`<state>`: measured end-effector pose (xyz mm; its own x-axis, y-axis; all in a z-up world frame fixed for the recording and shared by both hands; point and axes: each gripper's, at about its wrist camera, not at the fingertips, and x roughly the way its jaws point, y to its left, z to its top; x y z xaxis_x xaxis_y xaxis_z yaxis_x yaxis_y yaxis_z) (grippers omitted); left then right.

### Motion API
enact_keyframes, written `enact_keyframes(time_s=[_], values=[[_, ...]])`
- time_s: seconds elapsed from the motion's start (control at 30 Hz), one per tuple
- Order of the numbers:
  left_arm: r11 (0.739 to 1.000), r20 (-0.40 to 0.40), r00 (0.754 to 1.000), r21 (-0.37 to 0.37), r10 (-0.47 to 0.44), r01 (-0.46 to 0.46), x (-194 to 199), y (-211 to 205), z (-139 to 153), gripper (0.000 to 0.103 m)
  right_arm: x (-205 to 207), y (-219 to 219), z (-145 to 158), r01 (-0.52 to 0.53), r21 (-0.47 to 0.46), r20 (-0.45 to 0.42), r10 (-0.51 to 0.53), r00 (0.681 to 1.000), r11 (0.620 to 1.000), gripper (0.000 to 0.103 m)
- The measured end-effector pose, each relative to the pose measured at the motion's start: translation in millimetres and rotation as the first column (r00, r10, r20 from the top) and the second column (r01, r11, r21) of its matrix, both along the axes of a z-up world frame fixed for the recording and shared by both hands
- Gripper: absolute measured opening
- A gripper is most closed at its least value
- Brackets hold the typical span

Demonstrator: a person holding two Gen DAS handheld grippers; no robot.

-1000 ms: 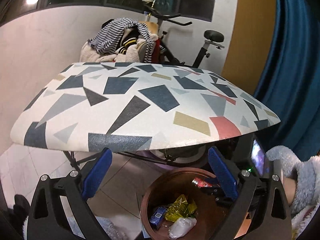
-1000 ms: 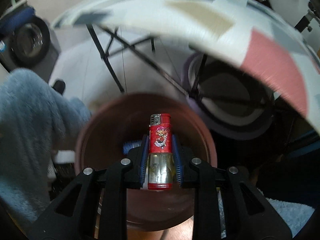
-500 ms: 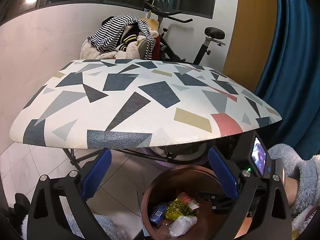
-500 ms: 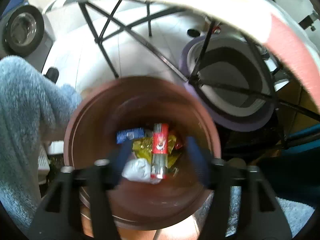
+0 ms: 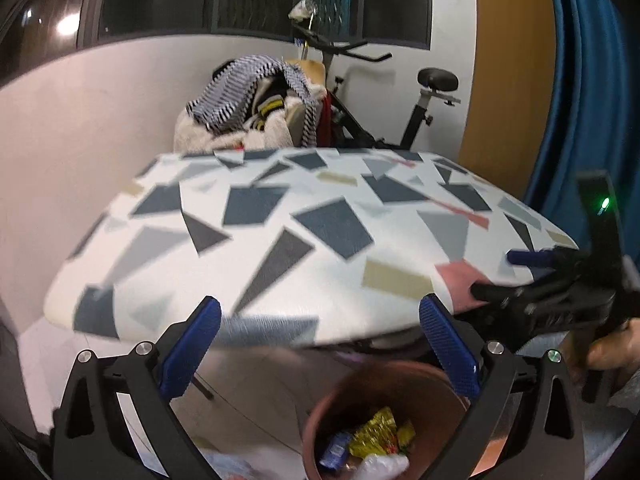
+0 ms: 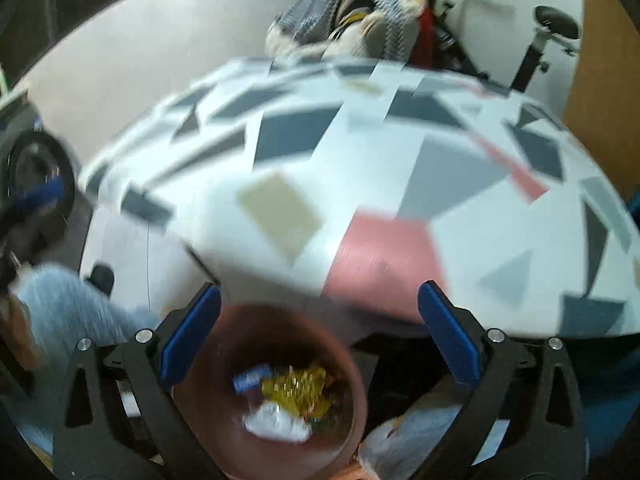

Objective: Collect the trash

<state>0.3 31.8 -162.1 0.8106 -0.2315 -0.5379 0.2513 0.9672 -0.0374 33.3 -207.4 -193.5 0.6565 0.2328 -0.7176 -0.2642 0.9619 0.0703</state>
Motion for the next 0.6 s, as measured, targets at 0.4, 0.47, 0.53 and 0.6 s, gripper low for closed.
enact_keyframes(time_s=[0.4, 0.47, 0.53, 0.6], values=[[0.998, 0.189, 0.981, 0.044, 0.042, -0.051, 21, -13, 107, 0.097, 18, -27, 125, 0.062, 0.038, 0.193, -0.069, 0.979, 0.997, 0.097], [0.996, 0.203, 0.977, 0.050, 0.061, -0.072, 22, -15, 118, 0.097, 16, -30, 141, 0.065, 0.046, 0.219, -0.073, 0.973, 0.997, 0.097], [0.995, 0.210, 0.975, 0.062, 0.066, -0.081, 21, -18, 124, 0.097, 15, -29, 150, 0.064, 0.051, 0.228, -0.074, 0.971, 0.997, 0.097], [0.992, 0.217, 0.973, 0.075, 0.079, -0.097, 19, -21, 129, 0.097, 13, -32, 161, 0.065, 0.062, 0.244, -0.078, 0.967, 0.996, 0.097]])
